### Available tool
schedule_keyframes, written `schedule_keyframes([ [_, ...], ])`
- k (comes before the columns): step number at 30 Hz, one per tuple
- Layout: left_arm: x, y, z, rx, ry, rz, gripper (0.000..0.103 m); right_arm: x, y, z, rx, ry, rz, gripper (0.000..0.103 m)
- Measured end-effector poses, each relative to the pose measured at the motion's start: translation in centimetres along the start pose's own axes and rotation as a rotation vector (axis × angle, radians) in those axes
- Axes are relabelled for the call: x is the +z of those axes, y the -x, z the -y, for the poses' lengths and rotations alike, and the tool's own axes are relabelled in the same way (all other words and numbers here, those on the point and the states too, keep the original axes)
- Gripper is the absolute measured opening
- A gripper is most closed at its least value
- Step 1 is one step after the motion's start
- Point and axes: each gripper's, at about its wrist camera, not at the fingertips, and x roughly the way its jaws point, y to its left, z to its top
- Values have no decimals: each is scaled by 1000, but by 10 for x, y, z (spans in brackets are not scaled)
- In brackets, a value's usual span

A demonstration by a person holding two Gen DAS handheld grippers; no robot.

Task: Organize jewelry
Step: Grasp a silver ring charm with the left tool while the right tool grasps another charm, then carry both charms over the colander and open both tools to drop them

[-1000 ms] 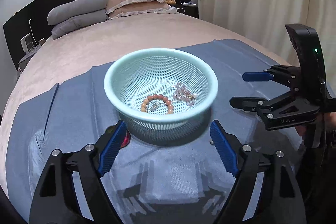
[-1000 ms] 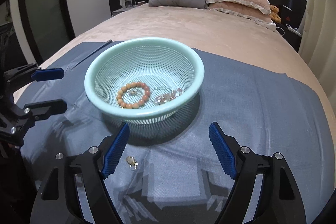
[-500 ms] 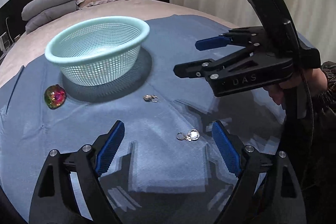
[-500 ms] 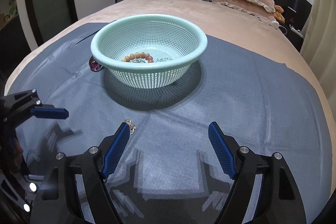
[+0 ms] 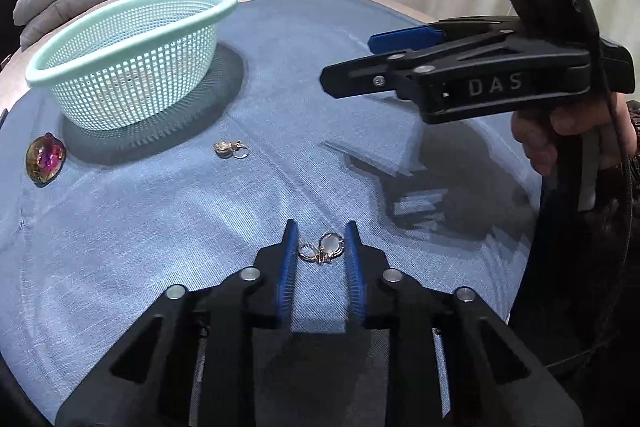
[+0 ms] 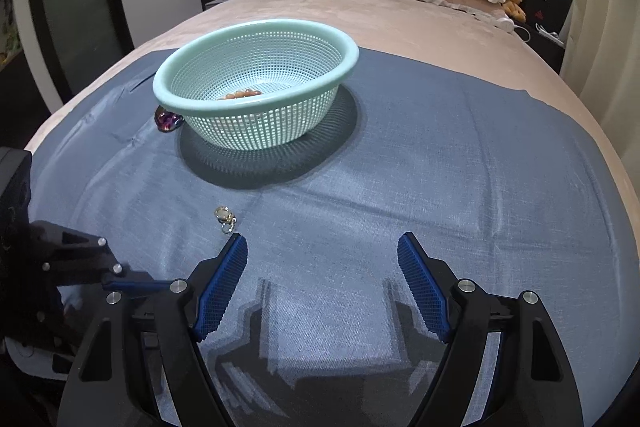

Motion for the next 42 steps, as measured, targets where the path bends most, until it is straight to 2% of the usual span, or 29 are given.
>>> schedule_keyframes([
  [7, -2, 3, -4, 1, 10, -11, 24, 7, -20, -20, 71, 37, -9, 72],
  [11, -2, 6, -10, 15, 18, -22, 24, 17, -36, -33, 120, 43, -21, 66],
  [14, -8, 12, -21, 24, 41, -24, 24, 19, -48, -42, 172, 47, -47, 56],
  [17, -11, 17, -32, 24, 82, -21, 24, 14, -63, -52, 181, 61, -92, 44],
  [19, -12, 19, -36, 38, 87, -22, 24, 9, -64, -55, 161, 73, -83, 38],
  [20, -9, 19, -38, 42, 89, -21, 24, 8, -63, -53, 166, 64, -85, 31],
  [21, -10, 21, -38, 47, 91, -19, 24, 8, -63, -50, 171, 50, -89, 12],
  [25, -6, 23, -46, 61, 104, -6, 24, 2, -57, -43, 168, 43, -77, 11],
  [27, -7, 27, -52, 59, 123, 7, 24, -1, -50, -37, 140, 16, -47, 10],
  [29, -5, 32, -57, 59, 135, 21, 24, -2, -39, -31, 162, -17, -15, 10],
  [35, 8, 53, -64, 69, 125, 76, 24, 9, -5, -16, 109, -43, 75, 10],
  [39, 28, 61, -71, 76, 102, 96, 24, 28, 10, 4, 67, -80, 117, 10],
  [42, 53, 69, -76, 94, 63, 123, 24, 45, 26, 6, 26, -44, 161, 10],
])
